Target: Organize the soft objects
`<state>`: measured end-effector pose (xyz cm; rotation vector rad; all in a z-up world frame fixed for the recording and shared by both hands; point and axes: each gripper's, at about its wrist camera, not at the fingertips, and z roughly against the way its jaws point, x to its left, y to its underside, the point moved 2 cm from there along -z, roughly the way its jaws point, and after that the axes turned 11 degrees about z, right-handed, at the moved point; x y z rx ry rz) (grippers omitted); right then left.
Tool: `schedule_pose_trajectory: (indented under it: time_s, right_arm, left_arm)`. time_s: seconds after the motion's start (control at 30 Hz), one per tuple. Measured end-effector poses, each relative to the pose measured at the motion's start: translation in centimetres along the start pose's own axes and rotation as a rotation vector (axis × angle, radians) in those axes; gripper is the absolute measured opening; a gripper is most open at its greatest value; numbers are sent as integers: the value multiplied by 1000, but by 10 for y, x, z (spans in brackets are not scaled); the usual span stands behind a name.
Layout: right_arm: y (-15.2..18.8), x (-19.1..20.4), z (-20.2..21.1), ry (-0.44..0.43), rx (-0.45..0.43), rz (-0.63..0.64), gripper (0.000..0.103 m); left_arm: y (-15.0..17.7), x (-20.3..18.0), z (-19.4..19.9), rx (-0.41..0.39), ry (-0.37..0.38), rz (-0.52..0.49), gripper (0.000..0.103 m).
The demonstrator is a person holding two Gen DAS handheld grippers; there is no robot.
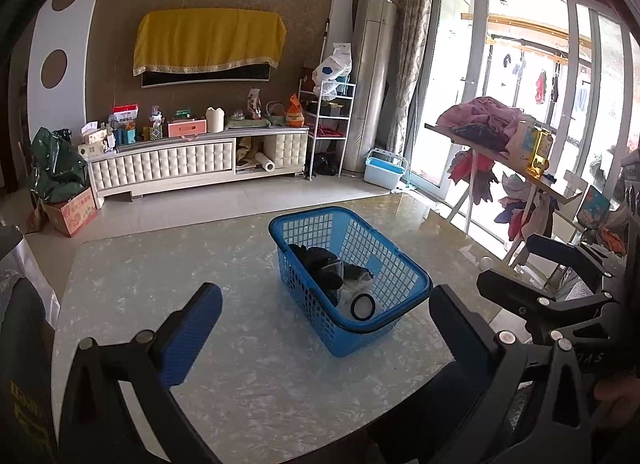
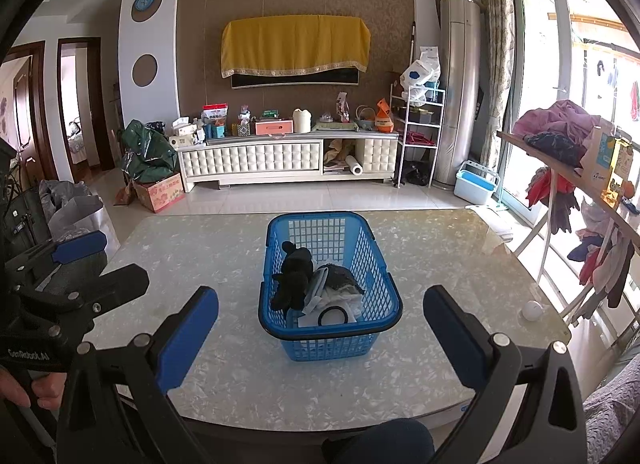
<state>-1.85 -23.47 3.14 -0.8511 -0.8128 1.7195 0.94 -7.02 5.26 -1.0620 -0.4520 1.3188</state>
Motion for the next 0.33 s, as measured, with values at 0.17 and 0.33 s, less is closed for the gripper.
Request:
schedule_pose_trajectory:
  time_s: [0.17, 0.33]
  right_arm:
    - [-1, 0, 0, 0, -1, 1, 103]
    - [-2, 0, 2, 0, -3, 2, 103]
  left_arm:
    - [0, -3, 1, -3, 3, -3, 103]
    - [0, -3, 1, -5, 3, -3, 103]
